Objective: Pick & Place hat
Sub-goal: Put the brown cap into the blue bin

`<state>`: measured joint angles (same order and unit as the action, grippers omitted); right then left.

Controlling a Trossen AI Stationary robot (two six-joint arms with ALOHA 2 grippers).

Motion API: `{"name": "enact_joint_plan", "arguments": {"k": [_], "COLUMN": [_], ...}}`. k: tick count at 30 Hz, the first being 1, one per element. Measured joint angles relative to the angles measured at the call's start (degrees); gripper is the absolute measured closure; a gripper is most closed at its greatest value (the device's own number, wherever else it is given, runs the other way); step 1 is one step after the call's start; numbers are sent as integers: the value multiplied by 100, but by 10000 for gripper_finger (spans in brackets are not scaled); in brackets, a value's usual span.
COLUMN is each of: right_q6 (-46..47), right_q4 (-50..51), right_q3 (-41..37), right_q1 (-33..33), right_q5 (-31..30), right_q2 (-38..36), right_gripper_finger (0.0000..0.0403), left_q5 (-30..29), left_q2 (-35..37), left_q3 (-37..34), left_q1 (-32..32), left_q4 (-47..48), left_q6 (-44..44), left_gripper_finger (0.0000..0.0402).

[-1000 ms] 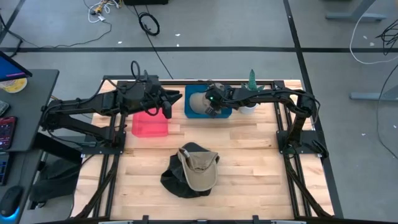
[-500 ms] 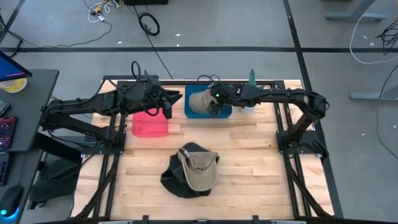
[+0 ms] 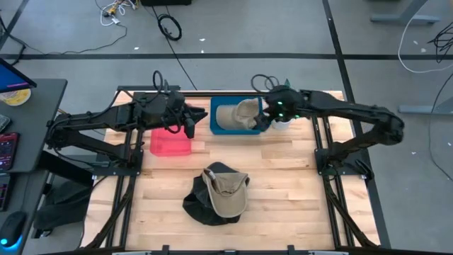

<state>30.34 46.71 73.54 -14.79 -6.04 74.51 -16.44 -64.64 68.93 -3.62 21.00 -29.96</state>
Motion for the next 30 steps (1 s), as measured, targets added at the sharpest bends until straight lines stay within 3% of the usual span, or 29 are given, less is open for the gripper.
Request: {"name": "enact_joint_plan", "arguments": {"k": [3,6,12,15,20,25,30], "right_q6": [88,387,1206,1498,1820,1897,2045], "right_q4": [-26,-150,-1130,-2133,-3603,-3850,-3874], "right_q3": [-90,-397,-1416,-1900,-2420,-2496,-2496], "right_q1": [407,845,1657,1915,2142,2219,2217], "right_q5": [80,113,296,487,703,713,707], "right_q2": [-381,-652,-978,-978,-914,-913,-914], "right_gripper_finger": [145,164,194,203,208,208,208], "left_q5": [635,1360,2448,2523,2329,2332,2354], "left_q2": [0,2,2,-8,-339,-787,-1290], "left_q3": [0,0,0,0,2,2,2], "left_q1": [0,15,488,764,911,901,884], "left_q4": [33,41,537,1205,2085,2219,2272], "left_q6": [-399,-242,2268,3259,3234,3630,3710], "left_gripper_finger": [296,296,296,296,296,276,214]}}
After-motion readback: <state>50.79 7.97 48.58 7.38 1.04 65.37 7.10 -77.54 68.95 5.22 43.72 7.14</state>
